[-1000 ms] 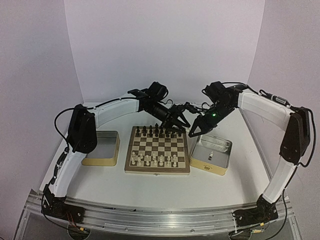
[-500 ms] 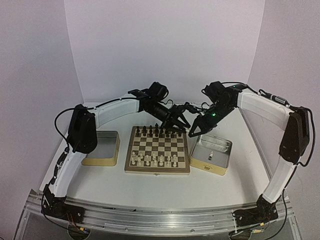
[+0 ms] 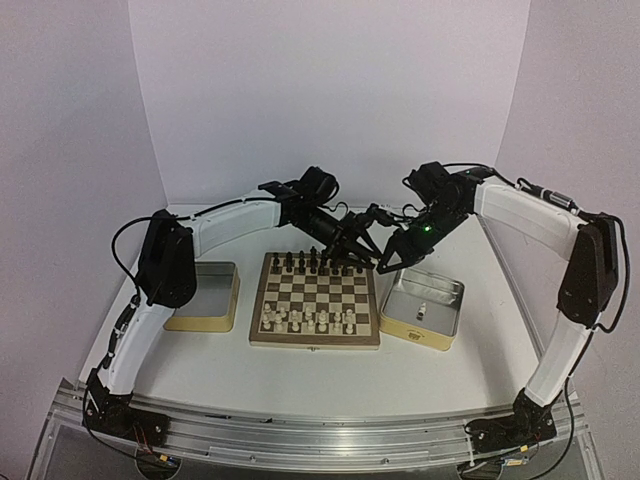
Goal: Set up the chess pieces on the board
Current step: Place the chess piece on the chessboard.
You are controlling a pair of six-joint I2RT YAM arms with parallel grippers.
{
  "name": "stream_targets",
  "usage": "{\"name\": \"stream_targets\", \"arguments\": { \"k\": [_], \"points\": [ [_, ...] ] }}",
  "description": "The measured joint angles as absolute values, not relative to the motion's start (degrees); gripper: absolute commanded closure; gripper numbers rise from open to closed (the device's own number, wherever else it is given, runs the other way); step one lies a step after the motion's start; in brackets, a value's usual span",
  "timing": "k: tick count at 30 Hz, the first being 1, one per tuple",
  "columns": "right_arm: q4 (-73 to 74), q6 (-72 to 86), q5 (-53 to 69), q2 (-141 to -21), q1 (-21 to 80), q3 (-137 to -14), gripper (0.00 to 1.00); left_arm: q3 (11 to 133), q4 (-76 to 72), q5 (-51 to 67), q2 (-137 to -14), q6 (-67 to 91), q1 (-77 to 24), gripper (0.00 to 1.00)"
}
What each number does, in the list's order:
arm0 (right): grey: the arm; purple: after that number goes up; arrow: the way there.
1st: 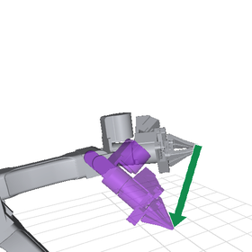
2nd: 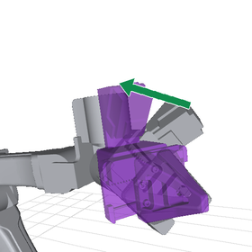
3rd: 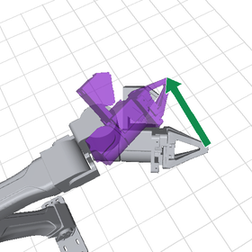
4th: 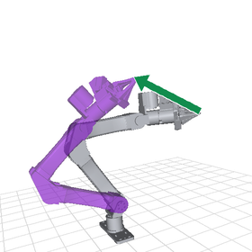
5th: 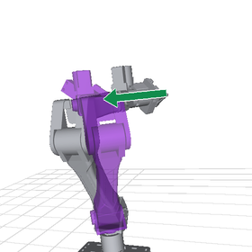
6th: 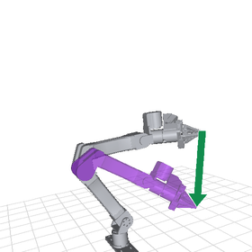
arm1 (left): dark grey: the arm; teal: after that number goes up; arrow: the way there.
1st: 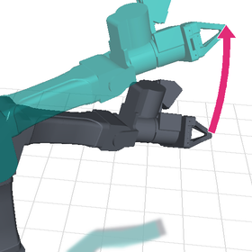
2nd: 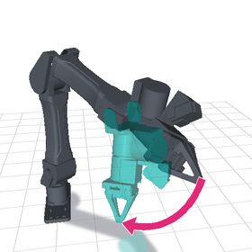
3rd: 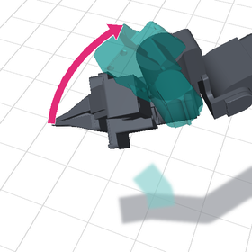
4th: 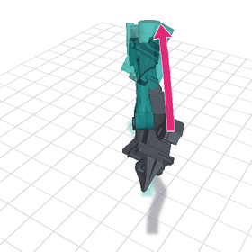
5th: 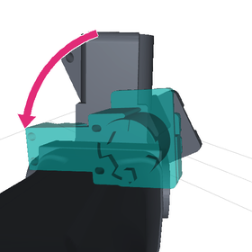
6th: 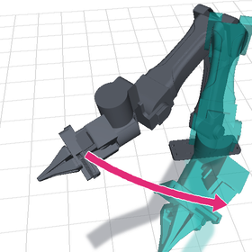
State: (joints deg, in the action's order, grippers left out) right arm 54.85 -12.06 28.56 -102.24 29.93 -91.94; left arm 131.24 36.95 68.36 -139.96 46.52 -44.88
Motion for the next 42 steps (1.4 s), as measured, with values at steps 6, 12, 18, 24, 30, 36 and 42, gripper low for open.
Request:
{"name": "stream_targets", "arguments": {
  "k": [6,12,18,24,30,36,42],
  "points": [
    [54.92,-12.19,28.56,-102.24,29.93,-92.01,1.00,131.24,36.78,68.44,-139.96,46.77,-44.91,0.79],
    [54.94,-12.19,28.55,-102.24,29.93,-92.03,1.00,131.24,37.01,68.26,-140.03,47.05,-44.86,0.94],
    [54.92,-12.03,28.41,-102.24,29.93,-92.03,0.69,131.24,36.96,68.24,-140.03,46.94,-44.84,1.00],
    [54.58,-11.60,26.73,-102.05,29.95,-92.01,0.54,131.07,35.55,68.29,-140.03,47.59,-44.69,1.00],
    [50.94,-11.45,26.21,-96.41,29.93,-88.50,0.57,126.41,30.25,68.37,-139.14,51.03,-43.26,1.00],
    [37.89,-7.63,27.41,-83.94,29.93,-78.19,0.59,120.55,23.45,68.95,-136.78,57.03,-40.60,1.00],
    [18.74,2.39,26.98,-75.67,29.93,-65.66,0.58,116.43,14.52,70.16,-133.09,64.75,-39.11,1.00]
  ]
}}
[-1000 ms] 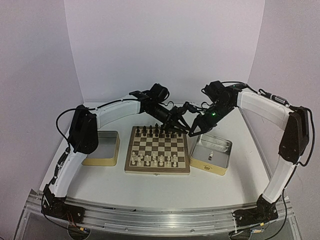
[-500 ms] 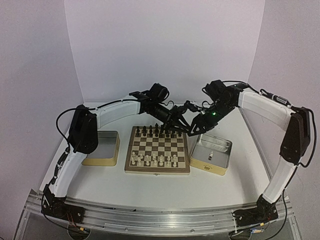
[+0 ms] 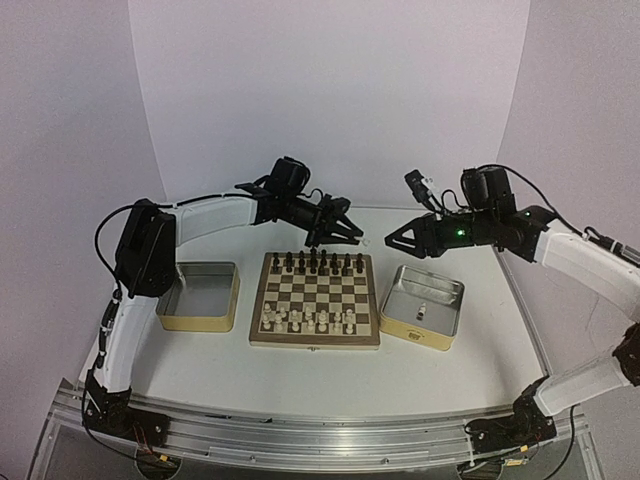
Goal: Set up the chess pieces on the board
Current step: Place the chess piece on the chessboard.
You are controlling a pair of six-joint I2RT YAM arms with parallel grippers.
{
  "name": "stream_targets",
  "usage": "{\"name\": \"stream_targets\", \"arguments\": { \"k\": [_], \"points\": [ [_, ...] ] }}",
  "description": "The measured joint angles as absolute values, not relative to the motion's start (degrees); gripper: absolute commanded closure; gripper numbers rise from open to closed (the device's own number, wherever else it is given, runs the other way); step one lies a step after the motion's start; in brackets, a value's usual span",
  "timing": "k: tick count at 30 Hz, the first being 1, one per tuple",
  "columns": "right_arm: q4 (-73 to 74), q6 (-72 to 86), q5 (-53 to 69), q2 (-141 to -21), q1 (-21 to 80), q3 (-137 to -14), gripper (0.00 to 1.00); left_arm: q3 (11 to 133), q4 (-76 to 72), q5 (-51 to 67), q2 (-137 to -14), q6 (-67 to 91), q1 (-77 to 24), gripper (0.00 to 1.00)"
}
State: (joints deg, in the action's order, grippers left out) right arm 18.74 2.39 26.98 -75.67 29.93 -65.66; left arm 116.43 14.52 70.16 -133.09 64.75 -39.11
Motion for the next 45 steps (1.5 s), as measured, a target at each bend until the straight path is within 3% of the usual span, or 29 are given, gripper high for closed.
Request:
{"name": "stream_targets", "arguments": {
  "k": [8,16,25,36,45],
  "points": [
    [-5.09,18.16,27.10,-77.64,29.93,-56.28,0.56,111.89,-1.00,72.49,-129.47,76.79,-39.34,1.00],
    [-16.65,25.13,26.94,-78.70,29.93,-54.75,0.55,108.99,-11.71,72.87,-129.01,85.24,-39.40,1.00],
    [-21.17,28.64,27.06,-81.01,29.95,-54.44,0.58,108.92,-18.18,72.91,-129.01,89.77,-39.40,1.00],
    [-23.85,30.74,27.82,-83.54,29.95,-54.30,0.73,108.92,-21.63,72.97,-129.01,92.21,-39.38,1.00],
    [-25.47,31.40,28.71,-84.14,29.95,-54.30,0.79,108.92,-22.12,72.97,-129.01,93.10,-39.38,1.00]
  ]
}}
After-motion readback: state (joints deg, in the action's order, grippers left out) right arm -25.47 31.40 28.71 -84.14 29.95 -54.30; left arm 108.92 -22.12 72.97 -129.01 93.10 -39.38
